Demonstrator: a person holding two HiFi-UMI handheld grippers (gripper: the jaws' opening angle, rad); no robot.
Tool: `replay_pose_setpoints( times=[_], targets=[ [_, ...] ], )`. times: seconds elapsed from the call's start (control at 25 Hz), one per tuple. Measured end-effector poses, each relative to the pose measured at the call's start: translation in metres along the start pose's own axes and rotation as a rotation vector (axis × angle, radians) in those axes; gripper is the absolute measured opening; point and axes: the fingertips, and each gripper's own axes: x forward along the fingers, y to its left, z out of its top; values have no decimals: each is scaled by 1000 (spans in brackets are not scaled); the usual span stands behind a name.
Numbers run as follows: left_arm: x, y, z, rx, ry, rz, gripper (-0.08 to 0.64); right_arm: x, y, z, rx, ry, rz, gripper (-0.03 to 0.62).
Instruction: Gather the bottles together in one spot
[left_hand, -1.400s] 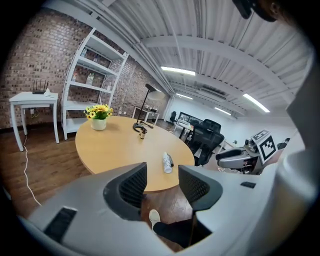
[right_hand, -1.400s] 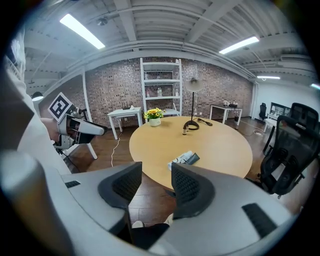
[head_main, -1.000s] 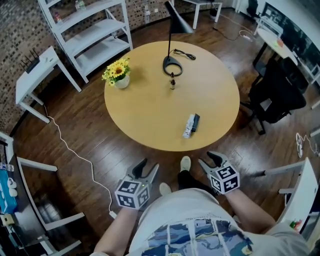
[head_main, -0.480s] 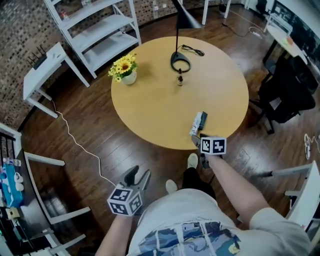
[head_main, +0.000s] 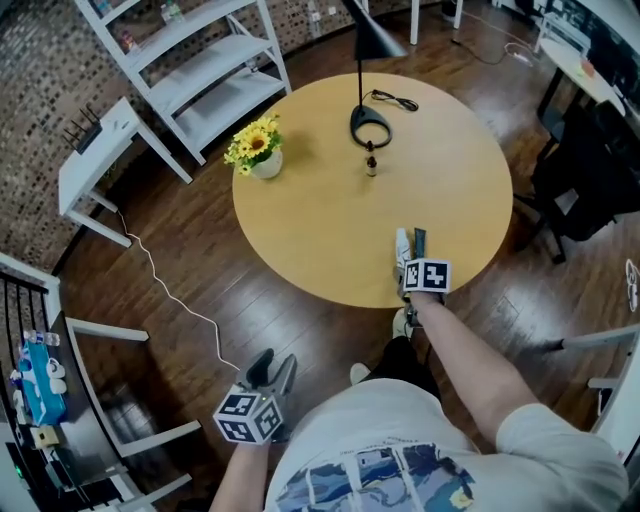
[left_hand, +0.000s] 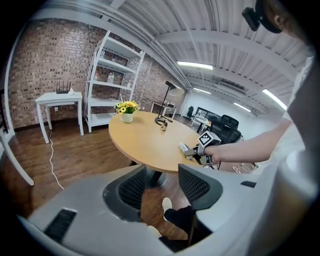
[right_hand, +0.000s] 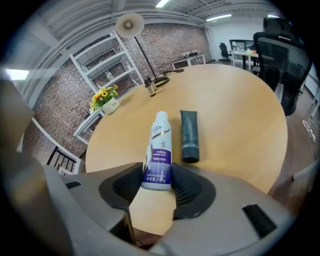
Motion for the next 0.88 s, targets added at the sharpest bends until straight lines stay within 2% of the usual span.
replay_pose_setpoints(
  times=[0.16, 0.32, 0.48, 0.56, 0.64, 0.68, 0.76, 0.88],
  targets=[
    [24, -8, 13, 21, 4, -54, 189, -16, 9, -18, 17, 15, 85, 198],
    [54, -30, 22, 25, 20, -150, 189, -45, 22, -44, 28, 42, 199, 196],
    [86, -56, 15, 8, 86, -256, 189, -78, 37, -66, 116, 66, 314, 195],
    [105, -73, 7, -84, 131, -339, 189, -92, 46, -71, 205, 71, 391, 195],
    [122, -90, 0, -276, 166, -432, 189, -112, 61, -73, 268, 69, 485, 195],
    [129, -97, 0, -385, 170, -474, 189, -125, 70, -72, 268, 62, 527, 195],
    [138, -108, 12, -558, 142, -544, 189, -151, 88, -65, 198, 37, 588, 196],
    [142, -119, 42, -694, 76, -615, 203, -187, 110, -61, 79, 6, 646, 196]
  ],
)
